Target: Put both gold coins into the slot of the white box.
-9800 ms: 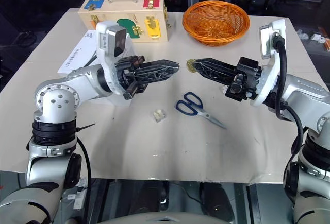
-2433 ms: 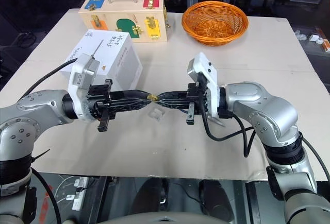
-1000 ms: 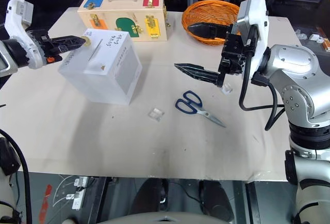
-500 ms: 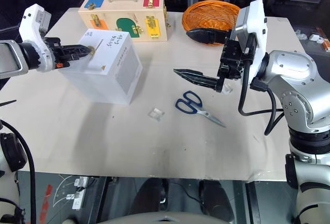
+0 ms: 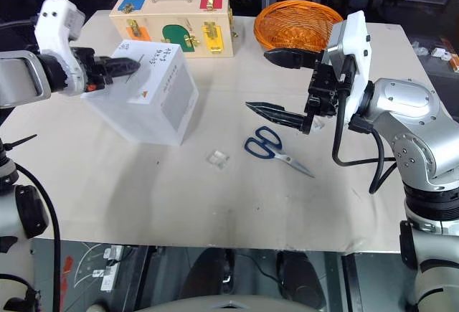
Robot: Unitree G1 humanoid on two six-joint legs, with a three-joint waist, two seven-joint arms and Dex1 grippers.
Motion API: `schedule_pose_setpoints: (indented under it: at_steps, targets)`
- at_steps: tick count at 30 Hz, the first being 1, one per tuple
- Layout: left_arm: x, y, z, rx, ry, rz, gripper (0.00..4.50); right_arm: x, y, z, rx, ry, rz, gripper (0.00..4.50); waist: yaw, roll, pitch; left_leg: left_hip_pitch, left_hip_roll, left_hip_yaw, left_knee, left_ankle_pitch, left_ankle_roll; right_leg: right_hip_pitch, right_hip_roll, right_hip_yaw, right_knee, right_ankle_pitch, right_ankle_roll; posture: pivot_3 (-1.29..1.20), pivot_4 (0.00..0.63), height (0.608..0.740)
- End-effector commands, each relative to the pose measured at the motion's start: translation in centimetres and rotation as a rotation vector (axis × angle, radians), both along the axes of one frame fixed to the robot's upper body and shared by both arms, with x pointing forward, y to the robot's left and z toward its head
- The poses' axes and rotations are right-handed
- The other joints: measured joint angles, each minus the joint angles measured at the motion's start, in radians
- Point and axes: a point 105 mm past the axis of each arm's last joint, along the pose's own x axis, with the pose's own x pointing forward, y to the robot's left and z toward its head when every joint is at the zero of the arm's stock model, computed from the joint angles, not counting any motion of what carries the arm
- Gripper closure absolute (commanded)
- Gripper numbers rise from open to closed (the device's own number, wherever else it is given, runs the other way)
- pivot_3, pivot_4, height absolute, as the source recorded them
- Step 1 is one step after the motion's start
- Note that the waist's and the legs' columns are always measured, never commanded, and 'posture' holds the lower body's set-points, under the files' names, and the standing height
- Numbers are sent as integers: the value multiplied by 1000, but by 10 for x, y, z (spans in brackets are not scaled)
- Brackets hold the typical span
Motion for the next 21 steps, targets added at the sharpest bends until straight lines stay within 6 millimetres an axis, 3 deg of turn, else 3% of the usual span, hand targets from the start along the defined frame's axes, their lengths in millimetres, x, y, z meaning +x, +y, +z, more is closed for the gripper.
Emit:
schedule_pose_setpoints:
  at_steps: [1, 3, 4, 7, 10, 13, 15, 21]
  targets:
    - [-26, -13, 51, -51, -272, -115, 1837, -9, -7, 13, 23, -57, -4, 0, -1, 0, 0, 0, 0, 0, 0, 0, -1, 0, 0, 0, 0, 0, 0, 0, 150, 726]
    - [-36, -31, 50, -55, -323, -201, 1837, -9, -9, 13, 32, -48, -12, 0, 0, 0, 0, 0, 0, 1, 0, 0, -1, 0, 0, 0, 0, 0, 0, 0, 150, 726]
    - [-46, -51, 43, -76, -354, -315, 1837, -8, -11, 12, 39, -34, -23, 0, 1, 0, 0, 1, 0, 1, 0, 1, -1, 0, -1, 0, 0, 0, 0, 0, 150, 726]
    - [-74, -94, 6, 6, -336, -536, 1837, -6, -21, 4, 46, 29, -79, 0, 3, 1, -1, 2, -1, 1, 0, 1, -2, 2, -2, 1, 0, 0, 0, 0, 150, 726]
    - [-88, -108, -10, 29, -347, -624, 1837, -5, -29, -2, 55, 68, -118, 0, 2, 1, -1, 1, -1, 1, 1, 1, -2, 2, -2, 1, 0, 0, 0, 0, 150, 726]
    - [-100, -116, -51, 11, -242, -724, 1837, -13, -52, -26, 39, 122, -234, 0, 2, 3, -3, 3, -1, 0, 0, 0, 0, 3, -1, 1, 0, 0, 0, 0, 150, 726]
    - [-107, -109, -75, 48, -198, -748, 1837, -27, -65, -40, 23, 150, -287, 0, 3, 3, -3, 4, -1, 1, -2, 0, 0, 4, -1, 1, -1, 0, 0, 0, 150, 726]
    - [-104, -54, -126, 105, -72, -650, 1837, -63, -117, -92, -124, 316, -542, 0, 3, 4, -3, 7, -1, 1, -2, -1, 2, 6, -1, 1, -1, -1, 0, 0, 150, 726]
